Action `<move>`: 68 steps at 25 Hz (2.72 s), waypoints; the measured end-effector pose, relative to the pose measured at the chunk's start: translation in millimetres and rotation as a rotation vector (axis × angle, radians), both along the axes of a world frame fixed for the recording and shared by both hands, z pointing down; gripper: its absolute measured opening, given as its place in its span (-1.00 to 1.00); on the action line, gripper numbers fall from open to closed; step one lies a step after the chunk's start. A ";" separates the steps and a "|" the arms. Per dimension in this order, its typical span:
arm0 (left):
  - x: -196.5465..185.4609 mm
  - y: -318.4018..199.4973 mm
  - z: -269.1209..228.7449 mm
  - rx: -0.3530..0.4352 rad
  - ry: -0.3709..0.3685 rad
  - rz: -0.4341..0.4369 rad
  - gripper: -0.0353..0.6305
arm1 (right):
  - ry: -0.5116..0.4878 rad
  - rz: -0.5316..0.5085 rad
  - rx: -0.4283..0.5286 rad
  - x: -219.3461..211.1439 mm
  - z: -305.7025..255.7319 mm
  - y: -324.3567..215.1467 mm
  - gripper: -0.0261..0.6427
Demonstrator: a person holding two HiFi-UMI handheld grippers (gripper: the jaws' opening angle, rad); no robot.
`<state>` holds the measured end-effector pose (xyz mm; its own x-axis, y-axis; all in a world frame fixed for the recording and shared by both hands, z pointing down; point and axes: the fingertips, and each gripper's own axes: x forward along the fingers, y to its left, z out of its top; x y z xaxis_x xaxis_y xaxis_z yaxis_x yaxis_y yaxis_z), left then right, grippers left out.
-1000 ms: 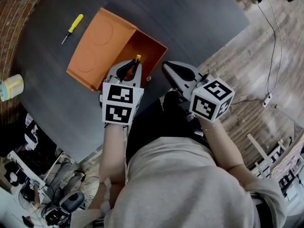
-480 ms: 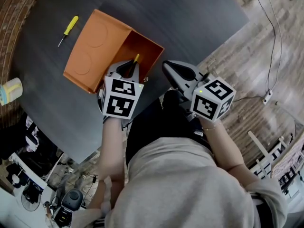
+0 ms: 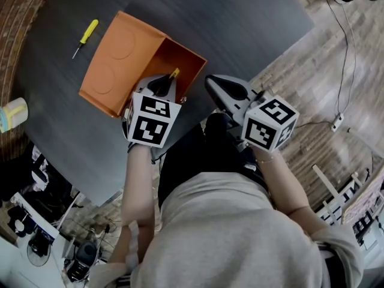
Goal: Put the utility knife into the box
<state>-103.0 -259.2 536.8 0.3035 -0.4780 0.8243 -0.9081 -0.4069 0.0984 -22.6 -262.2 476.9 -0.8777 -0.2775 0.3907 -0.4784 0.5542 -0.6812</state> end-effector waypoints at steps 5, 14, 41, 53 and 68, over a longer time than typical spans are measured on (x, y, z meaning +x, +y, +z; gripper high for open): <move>3.0 -6.7 -10.4 0.036 0.018 0.000 -0.76 | -0.001 -0.020 0.007 0.2 -3.7 -1.6 -0.90; -0.1 -8.1 -49.3 0.119 0.089 -0.020 -0.76 | -0.031 -0.058 0.094 -10.5 -33.0 -1.9 -0.90; -30.1 28.6 -221.4 0.663 0.502 -0.373 -0.83 | -0.126 -0.188 0.339 -46.6 -147.1 10.2 -0.90; -23.5 47.9 -198.5 0.588 0.469 -0.373 -0.83 | -0.102 -0.283 0.354 -54.6 -141.9 36.9 -0.90; -18.2 52.9 -169.2 0.500 0.491 -0.398 -0.83 | -0.070 -0.298 0.286 -58.4 -118.2 44.5 -0.90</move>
<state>-121.3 -206.3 367.6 0.3048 -0.9035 0.3012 -0.8946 -0.1630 0.4161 -81.1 -217.8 358.7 -0.9578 -0.0958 0.2711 -0.2262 0.8333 -0.5045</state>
